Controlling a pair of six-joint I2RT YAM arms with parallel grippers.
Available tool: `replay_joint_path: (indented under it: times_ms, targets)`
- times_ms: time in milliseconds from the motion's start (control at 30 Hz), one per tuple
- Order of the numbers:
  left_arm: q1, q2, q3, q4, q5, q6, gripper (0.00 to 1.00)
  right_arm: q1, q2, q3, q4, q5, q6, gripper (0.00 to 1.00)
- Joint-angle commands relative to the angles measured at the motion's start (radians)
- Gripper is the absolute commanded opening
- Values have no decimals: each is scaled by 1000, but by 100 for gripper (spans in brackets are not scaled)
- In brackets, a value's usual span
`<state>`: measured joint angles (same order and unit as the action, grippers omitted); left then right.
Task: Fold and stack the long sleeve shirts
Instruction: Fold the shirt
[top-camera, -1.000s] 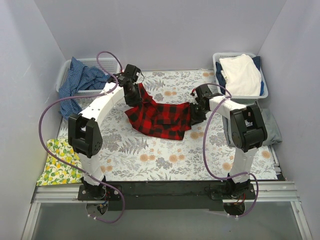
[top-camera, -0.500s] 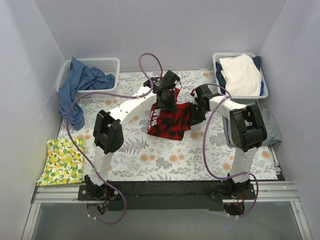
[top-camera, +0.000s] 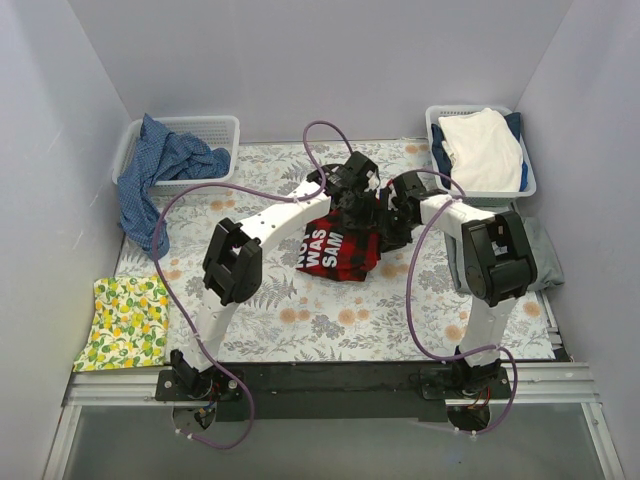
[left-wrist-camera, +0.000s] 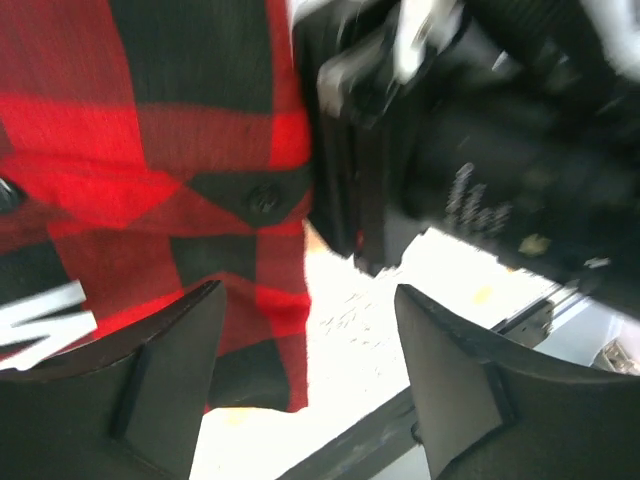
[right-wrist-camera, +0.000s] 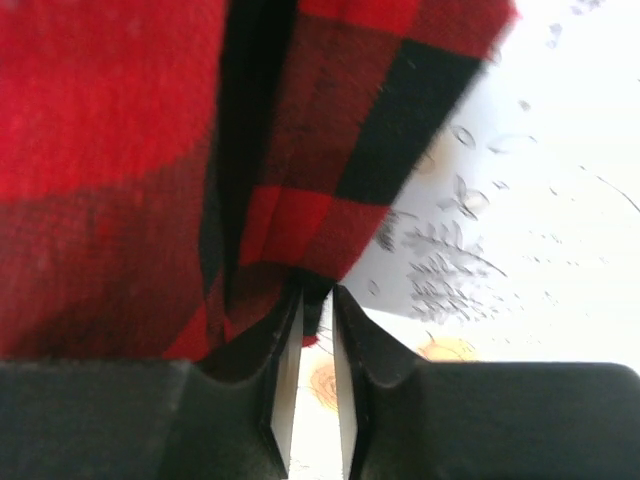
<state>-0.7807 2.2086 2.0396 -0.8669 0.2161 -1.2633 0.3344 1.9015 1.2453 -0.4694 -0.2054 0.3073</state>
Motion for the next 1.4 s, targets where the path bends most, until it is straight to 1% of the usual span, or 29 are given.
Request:
replay_joint_path:
  times_ms: [0, 67, 100, 133, 167, 300, 400, 433, 500, 600, 667, 800, 933, 1167, 1300, 1367]
  targets:
    - [15, -108, 57, 36, -50, 38, 71, -34, -122, -55, -20, 60, 30, 29]
    - [29, -125, 47, 28, -81, 47, 70, -49, -177, -63, -29, 81, 29, 32]
    - [53, -138, 39, 22, -107, 45, 70, -51, -192, -60, -37, 90, 27, 33]
    - [69, -145, 25, 23, -104, 47, 71, -52, -220, -53, -46, 92, 21, 34]
    - [84, -151, -2, 28, -100, 48, 71, -54, -232, -50, -44, 77, 15, 37]
    - [174, -152, -13, 45, -80, 73, 71, -34, -272, 2, -31, -3, -20, 36]
    - [224, -92, 50, 29, -49, 79, 71, 32, -253, 64, -54, -52, -69, 33]
    - [233, -43, 77, 22, -34, 85, 71, 75, -233, 80, -58, -64, -80, 31]
    - [253, -1, 143, 6, -18, 91, 71, 141, -214, 95, -61, -86, -88, 29]
    - [273, 54, 162, 23, 11, 99, 70, 213, -167, 115, -60, -126, -82, 24]
    - [278, 69, 160, 41, 26, 111, 70, 230, -134, 111, -57, -144, -74, 22]
    - [278, 76, 123, 100, 63, 134, 70, 238, -99, 60, -41, -141, -68, 16]
    - [279, 89, 117, 114, 81, 140, 70, 238, -117, -15, -48, -114, -71, 11]
    - [278, 94, 84, 166, 172, 150, 70, 238, -189, -178, -69, -72, -71, 11]
    - [278, 83, 64, 173, 172, 157, 68, 227, -193, -231, -72, -19, -66, 10]
    - [278, 45, 45, 202, 155, 154, 68, 216, -193, -253, -72, 6, -48, 10]
